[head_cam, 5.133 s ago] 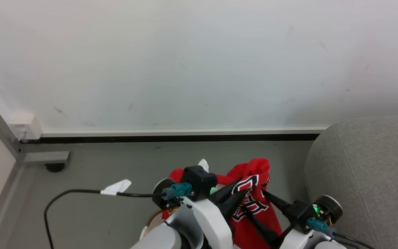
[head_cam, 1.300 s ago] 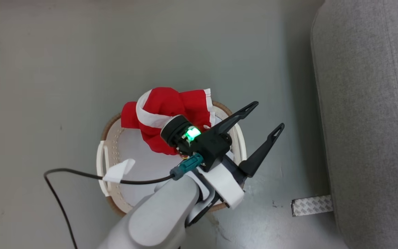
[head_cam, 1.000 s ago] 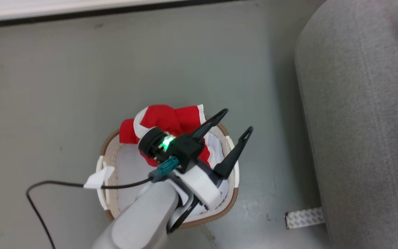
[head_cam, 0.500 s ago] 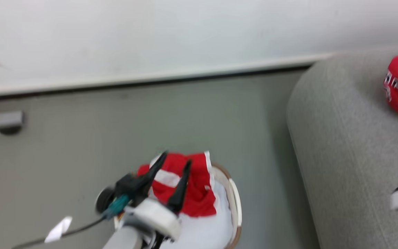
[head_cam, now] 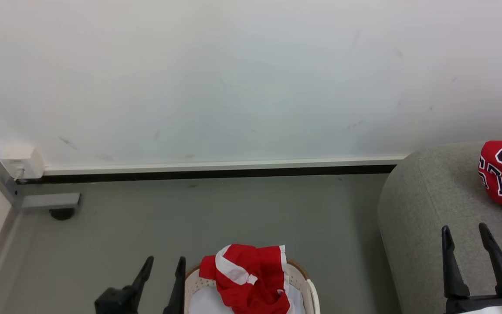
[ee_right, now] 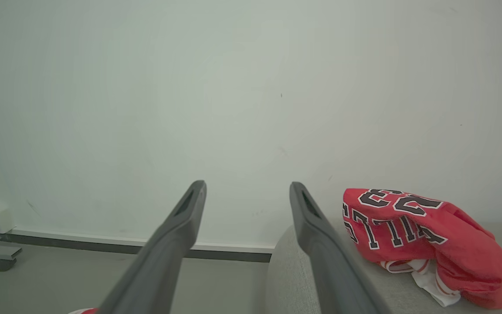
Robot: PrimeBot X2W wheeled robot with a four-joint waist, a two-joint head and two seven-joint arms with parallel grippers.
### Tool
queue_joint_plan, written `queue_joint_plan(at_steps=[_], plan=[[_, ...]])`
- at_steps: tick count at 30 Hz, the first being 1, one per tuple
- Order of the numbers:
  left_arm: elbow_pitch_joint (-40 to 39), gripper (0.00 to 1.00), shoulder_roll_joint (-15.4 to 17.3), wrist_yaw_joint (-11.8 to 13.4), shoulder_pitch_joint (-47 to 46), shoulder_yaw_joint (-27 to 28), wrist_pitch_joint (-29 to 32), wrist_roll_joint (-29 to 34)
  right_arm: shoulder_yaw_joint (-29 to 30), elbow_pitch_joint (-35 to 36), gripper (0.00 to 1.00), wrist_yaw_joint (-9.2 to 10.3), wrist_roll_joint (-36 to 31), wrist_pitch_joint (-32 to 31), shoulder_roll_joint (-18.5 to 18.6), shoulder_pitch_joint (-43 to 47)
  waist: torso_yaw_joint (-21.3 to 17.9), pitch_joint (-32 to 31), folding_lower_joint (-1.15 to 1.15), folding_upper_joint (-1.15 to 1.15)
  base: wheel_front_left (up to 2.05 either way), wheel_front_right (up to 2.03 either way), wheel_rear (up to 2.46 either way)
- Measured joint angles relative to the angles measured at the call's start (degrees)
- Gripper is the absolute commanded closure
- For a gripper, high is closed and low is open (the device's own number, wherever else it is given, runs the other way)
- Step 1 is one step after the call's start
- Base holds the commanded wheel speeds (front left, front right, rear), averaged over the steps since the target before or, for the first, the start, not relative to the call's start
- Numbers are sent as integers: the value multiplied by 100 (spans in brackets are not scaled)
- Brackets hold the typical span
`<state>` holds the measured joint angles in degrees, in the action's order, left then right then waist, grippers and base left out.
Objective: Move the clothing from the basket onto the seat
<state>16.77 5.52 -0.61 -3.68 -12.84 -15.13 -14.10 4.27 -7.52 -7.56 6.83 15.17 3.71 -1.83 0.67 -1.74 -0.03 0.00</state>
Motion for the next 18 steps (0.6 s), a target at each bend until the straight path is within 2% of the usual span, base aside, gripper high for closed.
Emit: queue_joint_plan(at_steps=[5, 18], plan=[[-113, 0, -25, -98, 331, 226, 0, 201, -81, -99, 0, 0, -18, 0, -54, 174, -21, -139, 1, 0, 0, 0, 0], [-231, 0, -186, -292, 381, 434, 0, 382, -119, -211, 0, 0, 167, 1, -79, 240, 5, -130, 2, 0, 0, 0, 0]])
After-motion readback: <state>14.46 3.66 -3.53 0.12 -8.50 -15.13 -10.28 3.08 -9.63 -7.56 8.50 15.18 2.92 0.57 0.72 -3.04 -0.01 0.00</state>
